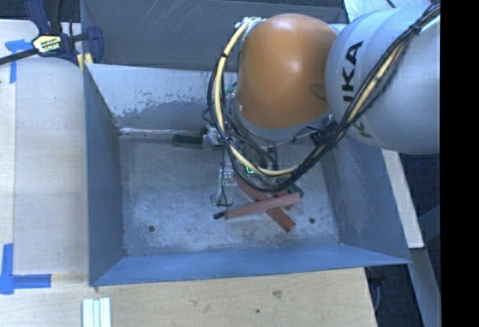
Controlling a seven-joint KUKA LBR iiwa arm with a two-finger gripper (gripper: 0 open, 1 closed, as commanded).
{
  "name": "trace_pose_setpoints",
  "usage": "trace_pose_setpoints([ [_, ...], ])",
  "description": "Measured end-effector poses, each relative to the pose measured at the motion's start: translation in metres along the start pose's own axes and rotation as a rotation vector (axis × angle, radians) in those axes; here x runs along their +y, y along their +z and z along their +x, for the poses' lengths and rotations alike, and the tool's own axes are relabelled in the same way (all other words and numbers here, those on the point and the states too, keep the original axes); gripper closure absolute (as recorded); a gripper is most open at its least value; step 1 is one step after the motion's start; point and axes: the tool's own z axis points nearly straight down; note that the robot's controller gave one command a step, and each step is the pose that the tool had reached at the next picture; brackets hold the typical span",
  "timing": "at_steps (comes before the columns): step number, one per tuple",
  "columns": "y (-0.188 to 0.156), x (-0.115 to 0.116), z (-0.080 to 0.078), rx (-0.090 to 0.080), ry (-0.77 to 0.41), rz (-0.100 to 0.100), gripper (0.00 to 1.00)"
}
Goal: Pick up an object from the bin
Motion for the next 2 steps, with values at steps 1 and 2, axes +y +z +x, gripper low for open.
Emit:
trace_pose_setpoints([
  [1,-0.004,0.0,-0.002,-0.008,0.003,-0.002,0.0],
  [2,0.032,-0.019,0.006,-0.013,-0.074,-0.003,0.0],
])
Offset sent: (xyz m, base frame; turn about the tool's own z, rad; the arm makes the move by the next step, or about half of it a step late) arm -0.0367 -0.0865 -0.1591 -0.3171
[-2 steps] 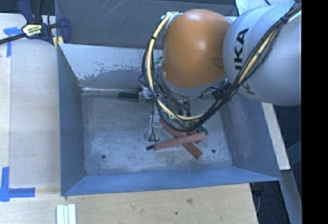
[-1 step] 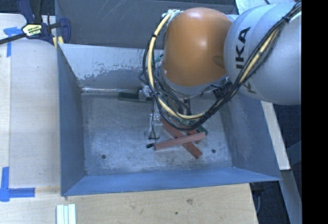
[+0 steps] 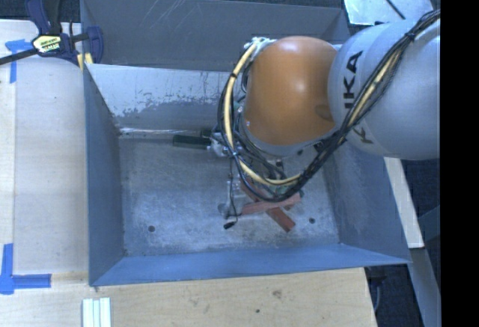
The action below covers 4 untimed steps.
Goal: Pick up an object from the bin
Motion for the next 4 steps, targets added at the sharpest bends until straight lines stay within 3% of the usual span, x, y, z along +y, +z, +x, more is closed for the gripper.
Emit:
trace_pose_setpoints([
  [1,0.034,-0.017,0.031,0.006,-0.208,0.001,0.0],
  [2,0.054,-0.088,0.024,0.008,-0.136,0.001,0.0],
  [3,0.119,-0.092,-0.018,0.0,-0.35,0.002,0.0],
  [4,0.126,-0.132,-0.012,0.005,0.148,0.001,1.0],
])
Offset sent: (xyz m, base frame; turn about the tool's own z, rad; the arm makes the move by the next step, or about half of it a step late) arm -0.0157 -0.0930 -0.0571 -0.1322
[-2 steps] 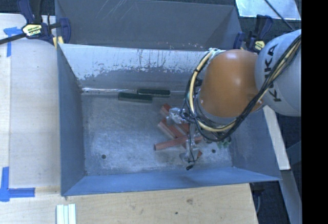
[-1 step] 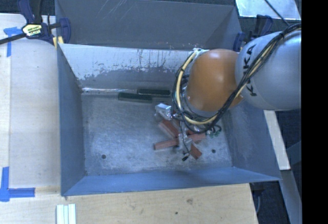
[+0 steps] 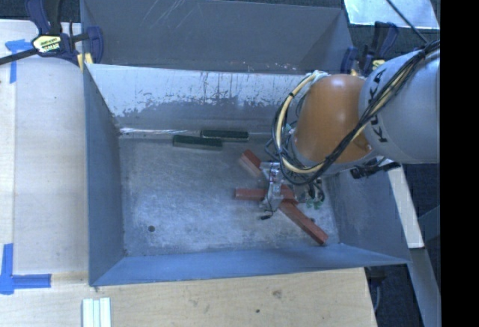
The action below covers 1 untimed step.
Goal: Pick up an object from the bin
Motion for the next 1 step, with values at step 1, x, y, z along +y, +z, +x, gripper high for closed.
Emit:
trace_pose_setpoints([
  [1,0.0001,0.0001,0.0,0.0,-0.001,0.0,1.0],
])
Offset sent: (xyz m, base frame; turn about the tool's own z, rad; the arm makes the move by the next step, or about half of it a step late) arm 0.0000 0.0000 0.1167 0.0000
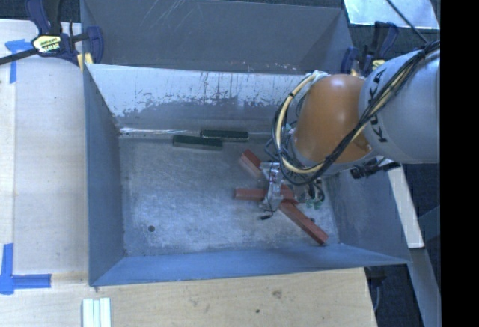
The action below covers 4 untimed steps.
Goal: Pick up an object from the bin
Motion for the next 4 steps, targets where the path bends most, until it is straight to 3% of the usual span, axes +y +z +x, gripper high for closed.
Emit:
trace_pose_setpoints([
  [2,-0.027,0.0,0.003,0.01,0.001,0.001,1.0],
  [4,-0.072,0.0,0.001,0.002,0.001,0.001,1.0],
])
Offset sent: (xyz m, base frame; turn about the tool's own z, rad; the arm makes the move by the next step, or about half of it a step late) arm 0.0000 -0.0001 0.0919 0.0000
